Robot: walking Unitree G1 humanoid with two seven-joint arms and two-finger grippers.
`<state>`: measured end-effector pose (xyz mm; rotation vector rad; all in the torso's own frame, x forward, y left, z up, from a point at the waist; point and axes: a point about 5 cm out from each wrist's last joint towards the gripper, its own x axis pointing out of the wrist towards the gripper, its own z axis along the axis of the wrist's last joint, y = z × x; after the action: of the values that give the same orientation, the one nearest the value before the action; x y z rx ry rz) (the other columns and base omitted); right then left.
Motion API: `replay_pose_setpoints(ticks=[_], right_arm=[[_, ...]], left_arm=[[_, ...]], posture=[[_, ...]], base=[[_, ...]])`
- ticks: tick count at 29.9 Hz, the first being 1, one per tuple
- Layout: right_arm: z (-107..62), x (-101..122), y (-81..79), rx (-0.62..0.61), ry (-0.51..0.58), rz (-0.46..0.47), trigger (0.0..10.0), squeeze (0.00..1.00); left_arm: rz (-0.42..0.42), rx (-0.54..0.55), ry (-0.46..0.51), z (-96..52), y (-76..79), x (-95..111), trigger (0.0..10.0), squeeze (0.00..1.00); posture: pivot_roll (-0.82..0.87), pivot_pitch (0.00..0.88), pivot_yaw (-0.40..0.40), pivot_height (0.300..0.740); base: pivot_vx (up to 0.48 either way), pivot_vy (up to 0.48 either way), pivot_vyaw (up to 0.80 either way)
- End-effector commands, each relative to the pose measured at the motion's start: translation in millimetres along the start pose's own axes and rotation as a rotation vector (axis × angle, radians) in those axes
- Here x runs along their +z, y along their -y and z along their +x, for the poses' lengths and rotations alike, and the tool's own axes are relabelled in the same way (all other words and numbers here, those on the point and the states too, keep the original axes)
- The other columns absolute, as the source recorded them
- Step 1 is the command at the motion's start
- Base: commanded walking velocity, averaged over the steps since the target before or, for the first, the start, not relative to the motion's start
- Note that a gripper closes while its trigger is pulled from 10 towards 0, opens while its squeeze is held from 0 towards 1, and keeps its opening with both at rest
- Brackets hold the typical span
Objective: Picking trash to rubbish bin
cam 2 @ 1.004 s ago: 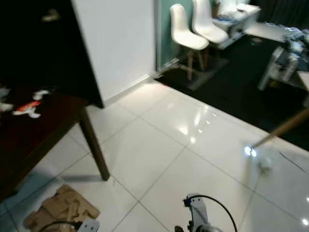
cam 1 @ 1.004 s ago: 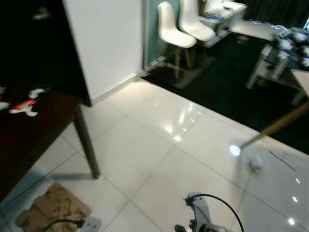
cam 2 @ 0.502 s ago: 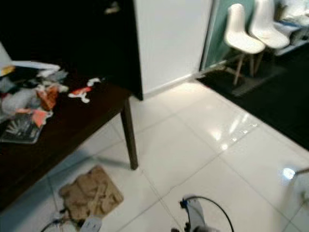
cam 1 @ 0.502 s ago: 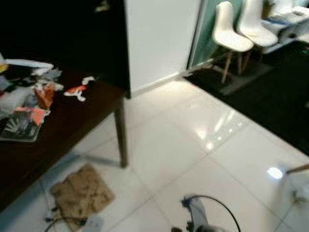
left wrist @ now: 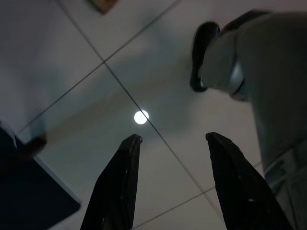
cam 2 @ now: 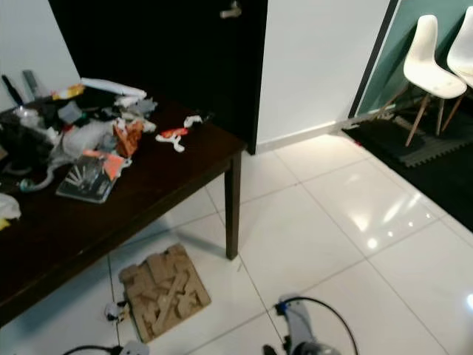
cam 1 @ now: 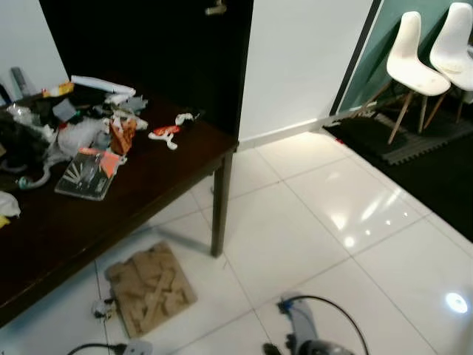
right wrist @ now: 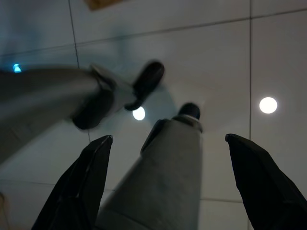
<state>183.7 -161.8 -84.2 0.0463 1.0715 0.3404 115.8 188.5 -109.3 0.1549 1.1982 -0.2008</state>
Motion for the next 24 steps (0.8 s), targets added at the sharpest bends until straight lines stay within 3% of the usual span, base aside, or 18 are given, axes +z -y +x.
replay_pose_setpoints(ticks=[1, 24], right_arm=[[-1.1, -3, 2.2, -0.006, -0.012, -0.007, 10.0, 0.00], [0.2, 0, -0.8, 0.003, -0.004, -0.023, 10.0, 0.00]], left_arm=[[-0.016, -0.022, -0.024, 0.1, 7.0, -8, 10.0, 0.00], [0.010, -0.019, -0.002, 0.7, 2.1, 3, 10.0, 0.00]], posture=[[0.13, 0.080, -0.034, 0.740], [0.13, 0.067, -0.026, 0.740]], base=[[0.000, 0.000, 0.77], [0.000, 0.000, 0.77]])
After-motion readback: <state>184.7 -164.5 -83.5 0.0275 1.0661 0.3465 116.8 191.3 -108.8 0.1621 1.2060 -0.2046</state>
